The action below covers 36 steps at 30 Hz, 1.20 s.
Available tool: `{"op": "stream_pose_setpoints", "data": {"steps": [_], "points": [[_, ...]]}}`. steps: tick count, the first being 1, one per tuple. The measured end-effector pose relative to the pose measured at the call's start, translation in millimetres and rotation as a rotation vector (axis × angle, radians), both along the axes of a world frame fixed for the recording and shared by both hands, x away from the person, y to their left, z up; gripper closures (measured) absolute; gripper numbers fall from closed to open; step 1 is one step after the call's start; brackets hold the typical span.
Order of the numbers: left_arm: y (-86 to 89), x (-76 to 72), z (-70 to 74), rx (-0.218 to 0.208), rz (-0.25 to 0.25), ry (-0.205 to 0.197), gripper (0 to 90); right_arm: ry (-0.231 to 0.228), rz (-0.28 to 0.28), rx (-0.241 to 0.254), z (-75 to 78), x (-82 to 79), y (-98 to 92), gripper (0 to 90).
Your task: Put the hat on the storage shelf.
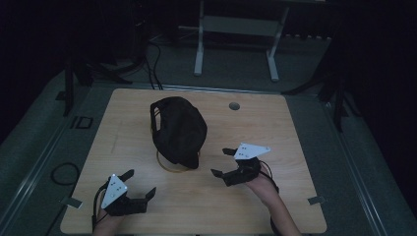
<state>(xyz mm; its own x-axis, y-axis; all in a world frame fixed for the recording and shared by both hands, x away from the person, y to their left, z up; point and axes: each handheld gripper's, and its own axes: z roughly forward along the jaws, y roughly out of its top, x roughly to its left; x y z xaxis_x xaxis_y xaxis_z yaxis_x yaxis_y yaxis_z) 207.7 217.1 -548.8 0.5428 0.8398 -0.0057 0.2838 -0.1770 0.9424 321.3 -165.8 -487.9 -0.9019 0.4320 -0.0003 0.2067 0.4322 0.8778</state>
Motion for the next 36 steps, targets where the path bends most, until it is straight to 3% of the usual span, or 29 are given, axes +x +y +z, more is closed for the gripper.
{"op": "stream_pose_setpoints", "data": {"steps": [15,36], "points": [[1.6,1.8,-2.7,-0.005,-0.021,0.01,2.9,0.054,-0.011,-0.003,-33.0,-6.4,-16.4,14.8],[1.8,3.0,-6.0,0.01,-0.02,0.026,2.9,0.06,-0.071,-0.041,-59.0,-14.5,-48.0,14.8]]}}
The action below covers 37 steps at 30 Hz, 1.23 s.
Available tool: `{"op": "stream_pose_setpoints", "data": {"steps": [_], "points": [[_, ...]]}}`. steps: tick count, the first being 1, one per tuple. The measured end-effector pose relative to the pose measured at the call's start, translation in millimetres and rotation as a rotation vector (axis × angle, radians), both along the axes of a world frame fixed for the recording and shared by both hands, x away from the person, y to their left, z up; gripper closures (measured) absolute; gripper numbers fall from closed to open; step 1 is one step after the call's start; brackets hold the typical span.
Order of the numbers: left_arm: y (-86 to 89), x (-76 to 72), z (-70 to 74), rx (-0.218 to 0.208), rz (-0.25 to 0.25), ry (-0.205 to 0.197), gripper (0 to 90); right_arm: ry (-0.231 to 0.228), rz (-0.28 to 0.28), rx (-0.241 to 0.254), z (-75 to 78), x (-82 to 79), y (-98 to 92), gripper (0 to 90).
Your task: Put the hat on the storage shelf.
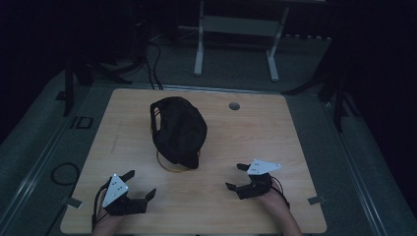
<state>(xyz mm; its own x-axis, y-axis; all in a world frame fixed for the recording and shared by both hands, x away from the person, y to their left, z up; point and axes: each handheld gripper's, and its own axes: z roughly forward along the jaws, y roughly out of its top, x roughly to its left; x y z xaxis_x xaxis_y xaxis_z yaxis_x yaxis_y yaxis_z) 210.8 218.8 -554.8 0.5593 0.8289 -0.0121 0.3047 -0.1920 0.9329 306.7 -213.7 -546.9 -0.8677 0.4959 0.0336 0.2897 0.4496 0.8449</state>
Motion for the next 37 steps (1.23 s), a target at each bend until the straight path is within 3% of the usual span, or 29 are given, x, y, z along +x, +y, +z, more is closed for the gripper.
{"op": "stream_pose_setpoints", "data": {"steps": [30,37], "points": [[-0.4,0.5,-0.7,0.002,0.001,0.007,2.9,-0.002,-0.121,-0.037,-6.8,-6.1,-50.5,14.9],[0.2,0.3,-1.0,-0.001,0.001,0.009,2.9,0.001,-0.134,-0.041,-8.4,-5.7,-54.1,14.9]]}}
